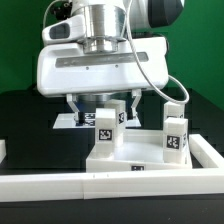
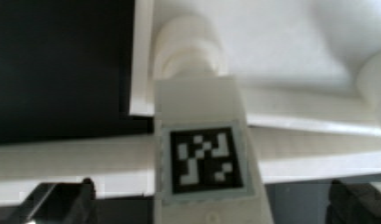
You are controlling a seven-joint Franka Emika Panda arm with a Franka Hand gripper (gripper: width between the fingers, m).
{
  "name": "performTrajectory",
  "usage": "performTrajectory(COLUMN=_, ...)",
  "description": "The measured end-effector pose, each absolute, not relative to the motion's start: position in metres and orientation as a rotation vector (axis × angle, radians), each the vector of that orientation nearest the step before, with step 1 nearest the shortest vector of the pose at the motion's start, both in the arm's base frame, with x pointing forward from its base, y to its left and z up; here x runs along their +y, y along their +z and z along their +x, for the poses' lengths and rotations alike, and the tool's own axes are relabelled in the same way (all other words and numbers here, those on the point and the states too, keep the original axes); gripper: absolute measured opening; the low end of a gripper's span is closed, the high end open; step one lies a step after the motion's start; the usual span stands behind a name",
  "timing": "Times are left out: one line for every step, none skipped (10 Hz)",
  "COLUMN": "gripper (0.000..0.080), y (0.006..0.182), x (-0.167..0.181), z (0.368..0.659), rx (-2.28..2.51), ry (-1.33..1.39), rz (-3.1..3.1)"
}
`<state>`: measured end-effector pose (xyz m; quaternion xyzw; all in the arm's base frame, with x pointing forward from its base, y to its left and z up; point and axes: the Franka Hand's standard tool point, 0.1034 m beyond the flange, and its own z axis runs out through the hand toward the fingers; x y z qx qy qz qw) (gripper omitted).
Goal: Assemble square table
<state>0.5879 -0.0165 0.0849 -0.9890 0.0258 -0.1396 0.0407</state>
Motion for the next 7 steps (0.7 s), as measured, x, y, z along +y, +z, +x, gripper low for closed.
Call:
performTrajectory(gripper=0.0649, y=0.0866, x=-0.0189, z=0.5907, rx=0.057, ry=-0.377, rz=-3.031)
performTrajectory(gripper=0.0649, y=0.0847, x=-0.0173, z=0.5858, rx=0.039, ry=-0.231, rz=-3.02)
performTrajectory(gripper=0.0649, y=0.0868, x=-0.0158, z=0.5864, rx=0.037, ry=-0.13, rz=-3.006)
performTrajectory(gripper=0.0649, y=0.087, x=-0.0147, z=0.5876, rx=0.031, ry=-0.069, rz=-2.994)
performTrajectory(gripper=0.0649, y=0.0867, x=-0.0126, z=0.5845, rx=0.01, ry=0.046, rz=-2.973)
performTrajectory(gripper=0.0649, y=0.0879, x=-0.0138, z=0.5871, rx=0.01, ry=0.089, rz=-2.961)
performTrajectory(gripper=0.0649, y=0.0873, x=-0.0136, z=0.5881, rx=0.009, ry=0.091, rz=-2.96)
